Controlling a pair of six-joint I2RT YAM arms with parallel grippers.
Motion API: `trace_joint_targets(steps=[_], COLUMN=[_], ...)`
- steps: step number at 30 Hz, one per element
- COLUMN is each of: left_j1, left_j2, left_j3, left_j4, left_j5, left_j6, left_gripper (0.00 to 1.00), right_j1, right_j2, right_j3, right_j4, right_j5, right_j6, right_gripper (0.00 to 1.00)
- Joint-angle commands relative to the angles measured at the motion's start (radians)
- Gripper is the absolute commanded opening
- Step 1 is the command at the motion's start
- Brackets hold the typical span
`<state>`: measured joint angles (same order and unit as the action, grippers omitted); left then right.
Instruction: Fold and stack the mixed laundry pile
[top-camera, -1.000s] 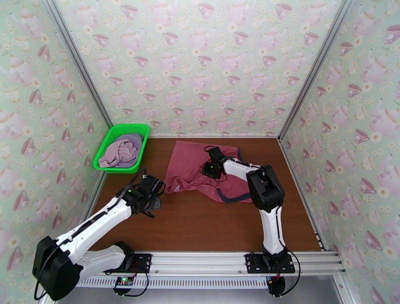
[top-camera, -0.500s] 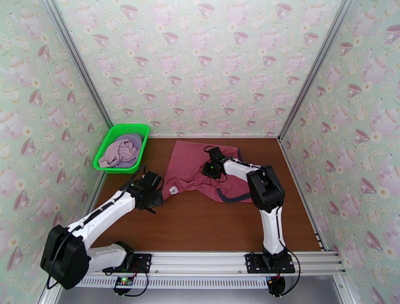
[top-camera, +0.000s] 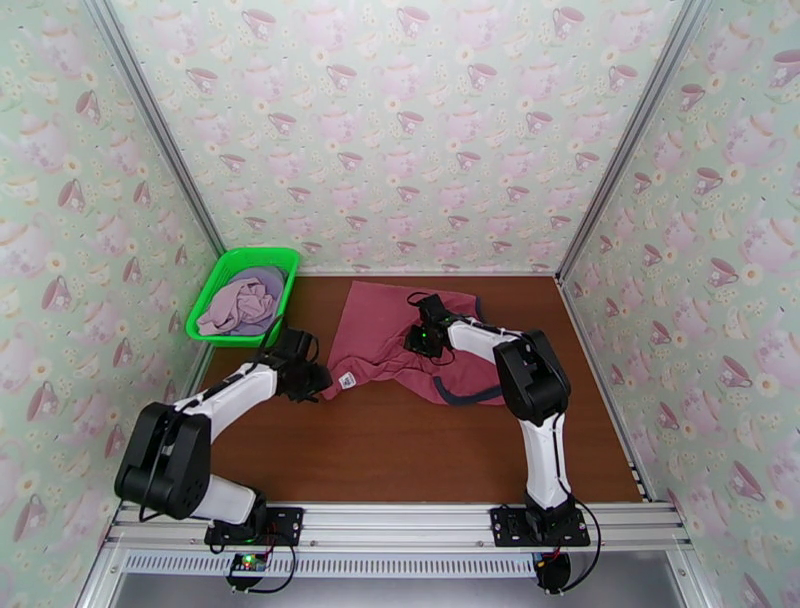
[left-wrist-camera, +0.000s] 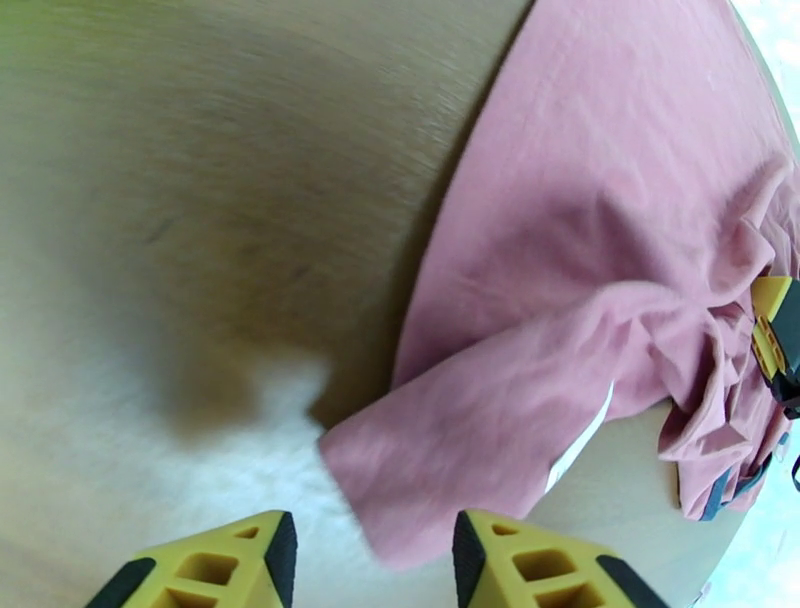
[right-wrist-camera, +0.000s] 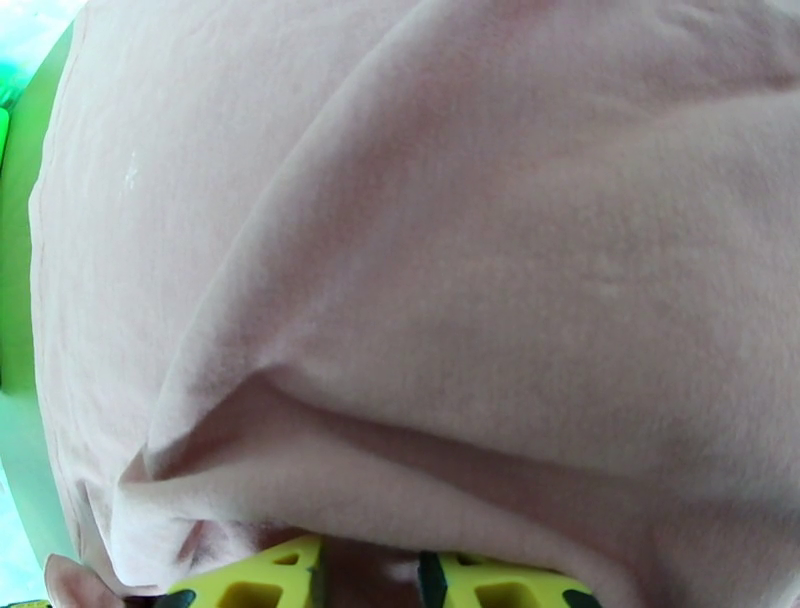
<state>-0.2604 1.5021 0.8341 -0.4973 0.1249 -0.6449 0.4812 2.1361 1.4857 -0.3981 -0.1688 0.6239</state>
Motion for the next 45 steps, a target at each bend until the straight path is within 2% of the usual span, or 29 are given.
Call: trace_joint_targets(steps=[1,10,18,21,22,25,30,40,45], left_j1=[0.005,0.015,0.017,0.017,0.017,0.019,0.021,0.019,0.019], left_j2=[0.022,0.07,0.138,0.135,0.133,0.132,0.137,0.162,0.243], left_j3=[-0.023,-0.039,-0.044,-0.036,-0.034,-0.025,-0.01,0.038,0.063], left_j4=[0.035,0.055,0.12,0.115,0.112,0.104,0.116,0.101,0.112], left_j5=[0.032,-0.023,-0.055,-0.073,-0.077,-0.091,-0.088,-0.138,-0.153], left_j6=[-0.004,0.013,0.021,0.033,0.037,0.05,0.062,0.114,0.16], left_gripper=[0.47,0.44,0.26,0.26,0.28,0.42,0.46,0.39,0.27], right_j1=[-0.012,-0.012,-0.013,-0.013,-0.012,-0.012,-0.009,-0.006,-0.005], right_j2=[0.042,0.054,0.042,0.042,0.041,0.041,0.041,0.049,0.048], right_j3=[-0.049,-0.051,-0.065,-0.067,-0.069,-0.067,-0.064,-0.061,-0.062], right_j4=[-0.122,-0.117,-0.119,-0.119,-0.12,-0.116,-0.119,-0.118,-0.117], right_j5=[0.024,0.015,0.013,0.013,0.014,0.008,0.003,-0.004,-0.011], right_j6=[-0.016,-0.016,-0.017,-0.018,-0.017,-0.014,-0.012,-0.01,-0.009], right_gripper=[0.34,0.34,0.34,0.33,0.33,0.34,0.33,0.33,0.33])
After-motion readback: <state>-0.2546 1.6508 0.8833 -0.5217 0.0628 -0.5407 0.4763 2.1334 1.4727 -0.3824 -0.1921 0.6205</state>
